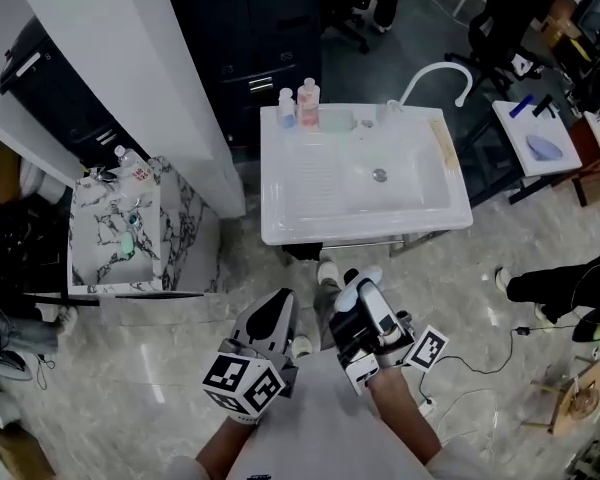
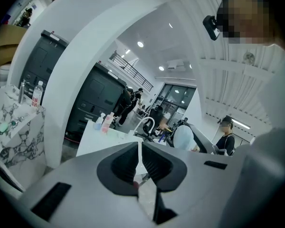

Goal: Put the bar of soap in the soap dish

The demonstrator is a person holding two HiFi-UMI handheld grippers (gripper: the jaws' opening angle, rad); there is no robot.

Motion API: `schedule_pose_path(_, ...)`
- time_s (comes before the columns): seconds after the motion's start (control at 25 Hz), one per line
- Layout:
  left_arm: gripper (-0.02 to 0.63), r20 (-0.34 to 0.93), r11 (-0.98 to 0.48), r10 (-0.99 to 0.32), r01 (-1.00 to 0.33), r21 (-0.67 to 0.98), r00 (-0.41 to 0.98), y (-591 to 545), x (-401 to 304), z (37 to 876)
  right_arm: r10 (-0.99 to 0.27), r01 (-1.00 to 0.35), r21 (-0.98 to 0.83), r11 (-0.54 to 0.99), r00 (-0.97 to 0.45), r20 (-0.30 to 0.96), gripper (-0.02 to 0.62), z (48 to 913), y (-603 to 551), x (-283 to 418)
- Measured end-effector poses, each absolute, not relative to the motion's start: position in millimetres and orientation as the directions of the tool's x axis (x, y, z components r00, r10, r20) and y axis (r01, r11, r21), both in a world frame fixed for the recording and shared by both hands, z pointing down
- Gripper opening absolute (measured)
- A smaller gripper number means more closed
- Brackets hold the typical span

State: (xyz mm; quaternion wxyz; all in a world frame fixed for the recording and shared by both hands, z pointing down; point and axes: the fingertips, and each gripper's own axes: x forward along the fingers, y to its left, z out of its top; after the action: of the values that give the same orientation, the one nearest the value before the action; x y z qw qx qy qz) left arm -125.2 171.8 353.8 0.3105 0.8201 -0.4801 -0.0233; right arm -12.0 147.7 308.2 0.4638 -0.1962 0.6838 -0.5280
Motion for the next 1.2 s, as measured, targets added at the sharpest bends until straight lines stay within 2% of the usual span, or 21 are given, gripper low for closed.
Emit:
schedule_pose_path(0.44,0.029,0.252,-0.368,-0.796,-0.771,0.519,0.550,55,-95,340,-0.764,0.189,-0.911,0.366,-0.498,-0.410,0.242,304,35,24)
schedule_pose_path(1.2,0.029,0.312,-0.243,-0.855,-0.851,0.465,0.414,-116,-58,338,-0.679,0.252,-0.912,0.324,-0.609,-0.410,0.242,314,-157,62)
